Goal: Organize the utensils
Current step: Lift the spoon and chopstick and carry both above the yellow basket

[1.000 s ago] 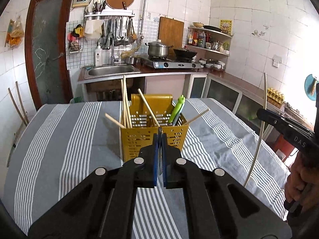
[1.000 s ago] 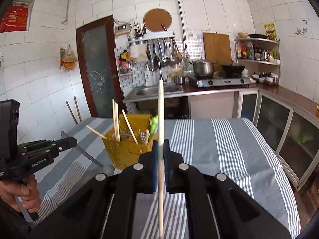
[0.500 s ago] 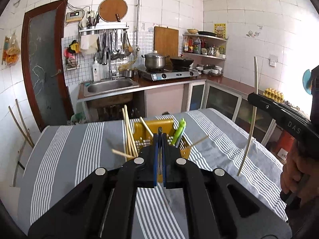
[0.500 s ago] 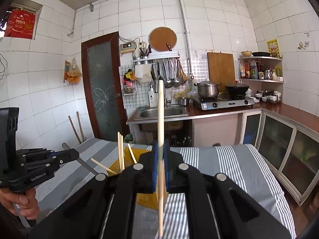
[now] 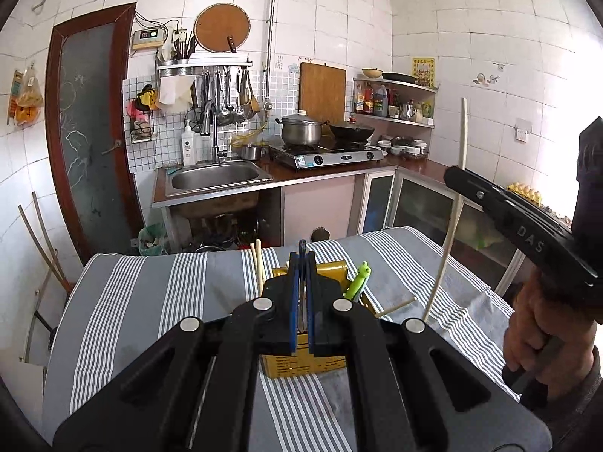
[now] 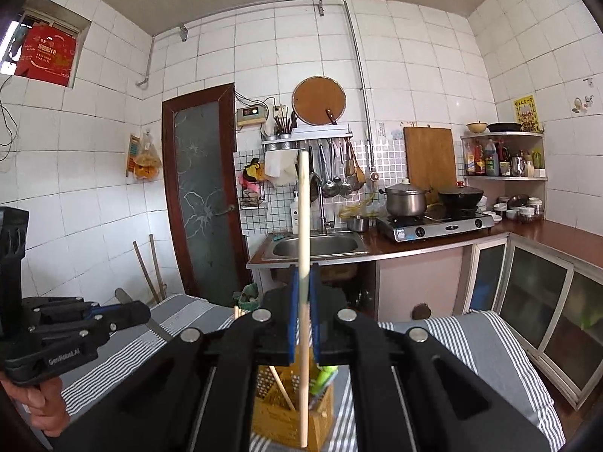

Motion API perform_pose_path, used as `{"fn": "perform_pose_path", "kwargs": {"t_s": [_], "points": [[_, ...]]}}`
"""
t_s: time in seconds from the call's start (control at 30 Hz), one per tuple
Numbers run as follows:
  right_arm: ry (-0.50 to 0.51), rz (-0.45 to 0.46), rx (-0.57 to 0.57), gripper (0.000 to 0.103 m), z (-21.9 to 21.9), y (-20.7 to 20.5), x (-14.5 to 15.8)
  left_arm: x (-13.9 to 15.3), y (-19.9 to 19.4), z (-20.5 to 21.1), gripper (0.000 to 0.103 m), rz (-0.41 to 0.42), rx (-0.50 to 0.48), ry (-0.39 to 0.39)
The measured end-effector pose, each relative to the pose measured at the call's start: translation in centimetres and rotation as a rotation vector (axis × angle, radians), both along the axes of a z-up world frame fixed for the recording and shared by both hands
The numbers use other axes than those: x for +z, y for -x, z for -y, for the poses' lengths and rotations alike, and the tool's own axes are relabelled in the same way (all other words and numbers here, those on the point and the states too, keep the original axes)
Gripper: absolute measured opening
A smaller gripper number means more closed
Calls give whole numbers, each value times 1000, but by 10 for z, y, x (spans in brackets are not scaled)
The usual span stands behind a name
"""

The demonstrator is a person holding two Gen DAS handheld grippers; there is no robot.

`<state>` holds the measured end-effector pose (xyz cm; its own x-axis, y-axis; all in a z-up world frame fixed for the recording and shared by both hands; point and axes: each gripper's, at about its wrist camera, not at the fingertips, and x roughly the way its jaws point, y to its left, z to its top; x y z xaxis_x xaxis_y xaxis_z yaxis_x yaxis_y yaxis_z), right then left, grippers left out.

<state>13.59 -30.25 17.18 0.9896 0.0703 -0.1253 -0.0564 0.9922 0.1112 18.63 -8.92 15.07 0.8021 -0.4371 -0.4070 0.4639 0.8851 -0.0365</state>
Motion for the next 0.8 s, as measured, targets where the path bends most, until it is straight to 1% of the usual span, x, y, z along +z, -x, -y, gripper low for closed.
{"fn": "perform_pose_path", "kwargs": {"t_s": [0.13, 0.3, 0.57, 0.8], "points": [[0, -7, -3, 6, 0, -17, -2, -1, -13, 0, 2, -11, -1, -1], [-1, -26, -9, 6, 1, -34, -13, -6, -32, -1, 2, -26, -1, 5], [-1, -56, 7, 6, -4, -60, -23, -20, -63, 0, 2, -49, 14, 17], [-1, -72, 12, 6, -5, -77, -30, -32, -80, 8, 2, -73, -2, 17]]}}
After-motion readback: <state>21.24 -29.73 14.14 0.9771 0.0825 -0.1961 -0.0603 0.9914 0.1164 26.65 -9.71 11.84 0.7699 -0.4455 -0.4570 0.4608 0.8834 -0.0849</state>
